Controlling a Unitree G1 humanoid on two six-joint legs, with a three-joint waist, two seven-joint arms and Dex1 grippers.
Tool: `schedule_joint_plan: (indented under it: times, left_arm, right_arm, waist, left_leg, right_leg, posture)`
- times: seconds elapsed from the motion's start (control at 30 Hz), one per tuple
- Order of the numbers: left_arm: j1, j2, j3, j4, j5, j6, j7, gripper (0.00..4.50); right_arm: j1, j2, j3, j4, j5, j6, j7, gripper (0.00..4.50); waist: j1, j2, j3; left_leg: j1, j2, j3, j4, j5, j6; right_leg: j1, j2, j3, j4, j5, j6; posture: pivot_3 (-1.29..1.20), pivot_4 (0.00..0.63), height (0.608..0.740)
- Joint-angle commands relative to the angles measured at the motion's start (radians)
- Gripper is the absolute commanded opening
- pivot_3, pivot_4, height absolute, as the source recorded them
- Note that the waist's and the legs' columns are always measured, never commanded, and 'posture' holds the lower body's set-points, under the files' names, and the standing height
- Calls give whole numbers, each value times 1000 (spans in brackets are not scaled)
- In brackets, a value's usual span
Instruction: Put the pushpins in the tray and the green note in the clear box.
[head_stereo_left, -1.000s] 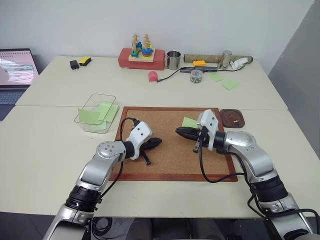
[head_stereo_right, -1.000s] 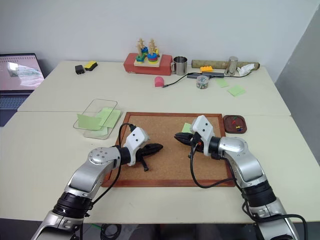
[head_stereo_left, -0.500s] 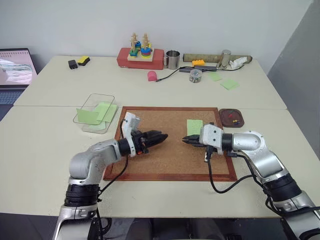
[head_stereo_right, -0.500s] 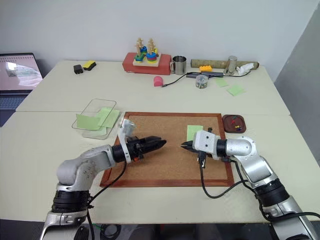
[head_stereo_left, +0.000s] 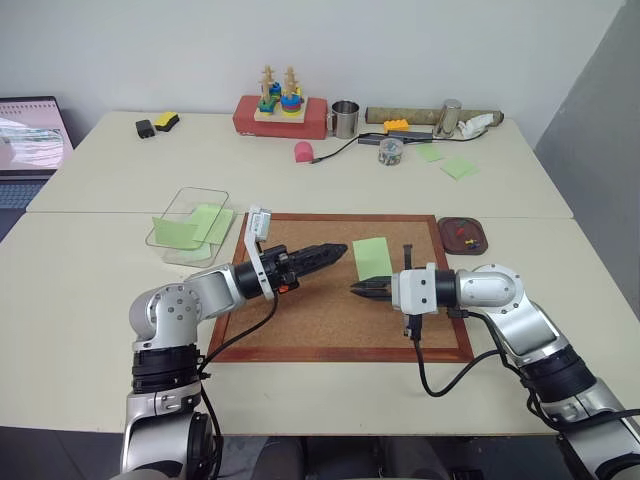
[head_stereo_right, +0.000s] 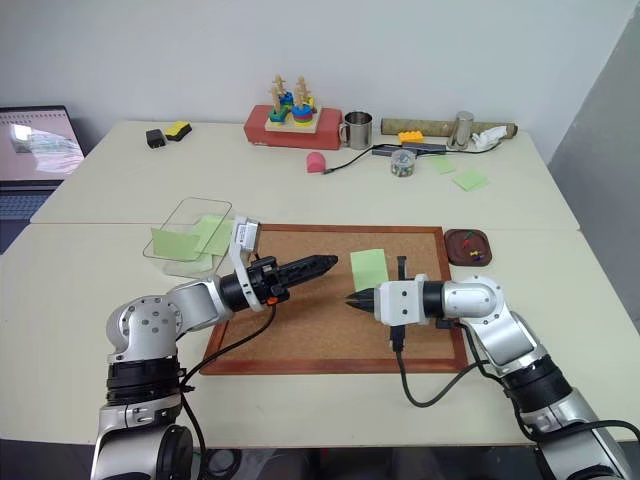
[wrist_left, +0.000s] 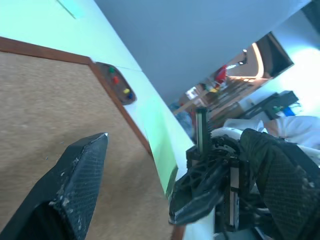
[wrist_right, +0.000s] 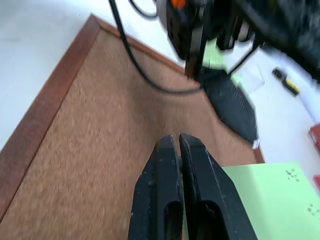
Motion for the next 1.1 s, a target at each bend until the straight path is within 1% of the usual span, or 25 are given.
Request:
schedule_joint_plan:
  times: [0.03,0.13,0.2,0.37,0.43,0.5,0.53,0.6,0.63,0.67,0.73,1.07,1.1]
  left_arm:
    - [-2,-3,-8,-34,-36,2,2,4459]
    - [1,-10,-21,-27,-22,-17,12,4459]
    - [-9,-27,-24,-2,3,-37,50,4459]
    - [-8,-25,-46,-18,-5,-49,30,4459]
    - [-4,-26,-48,-18,-3,-59,30,4121]
    - [-2,-26,-47,-17,-8,-61,27,3934]
    - [-1,-25,-47,-17,-10,-62,26,3669]
    - [2,-23,-49,-19,-13,-64,21,3411]
    - [3,-23,-51,-21,-13,-66,18,3168]
    - [3,-24,-53,-23,-15,-67,14,3068]
    - [1,-26,-55,-25,-19,-66,7,2685]
    - [1,-27,-92,-43,-33,-63,-29,1066]
    - [1,-26,-93,-41,-33,-64,-30,824]
  right_arm:
    - [-23,6,-4,-49,-4,-27,-3,0]
    - [-31,12,-1,-65,-2,-29,-2,0]
    - [-36,16,-1,-68,-3,-34,-3,0]
    - [-39,19,0,-61,-3,-39,0,0]
    - [-39,19,2,-58,-4,-44,0,0]
    - [-39,18,4,-55,-5,-50,1,0]
    - [-40,17,5,-51,-7,-56,1,0]
    - [-39,16,7,-47,-11,-65,-1,0]
    - [-38,15,8,-44,-11,-69,-1,0]
    - [-37,15,8,-42,-11,-72,-1,0]
    - [-36,16,8,-41,-12,-75,-2,0]
    - [-42,17,2,-20,-21,-94,-6,0]
    - [-41,15,1,-18,-21,-98,-7,0]
  waist:
    - [0,0,0]
    - [0,0,0]
    - [0,0,0]
    - [0,0,0]
    - [0,0,0]
    - [0,0,0]
    - [0,0,0]
    - [0,0,0]
    - [0,0,0]
    - [0,0,0]
    - [0,0,0]
    - [0,0,0]
    - [0,0,0]
  left_leg:
    - [0,0,0,0,0,0]
    - [0,0,0,0,0,0]
    - [0,0,0,0,0,0]
    - [0,0,0,0,0,0]
    - [0,0,0,0,0,0]
    - [0,0,0,0,0,0]
    - [0,0,0,0,0,0]
    - [0,0,0,0,0,0]
    - [0,0,0,0,0,0]
    - [0,0,0,0,0,0]
    - [0,0,0,0,0,0]
    - [0,0,0,0,0,0]
    - [0,0,0,0,0,0]
  right_leg:
    - [0,0,0,0,0,0]
    - [0,0,0,0,0,0]
    - [0,0,0,0,0,0]
    - [0,0,0,0,0,0]
    - [0,0,0,0,0,0]
    - [0,0,0,0,0,0]
    - [0,0,0,0,0,0]
    - [0,0,0,0,0,0]
    - [0,0,0,0,0,0]
    - [0,0,0,0,0,0]
    - [0,0,0,0,0,0]
    - [0,0,0,0,0,0]
    - [0,0,0,0,0,0]
  posture:
    - [0,150,740]
    - [0,150,740]
    - [0,150,740]
    - [0,150,740]
    - [0,150,740]
    - [0,150,740]
    - [0,150,740]
    - [0,150,740]
    - [0,150,740]
    - [0,150,740]
    - [0,150,740]
    - [0,150,740]
    - [0,150,740]
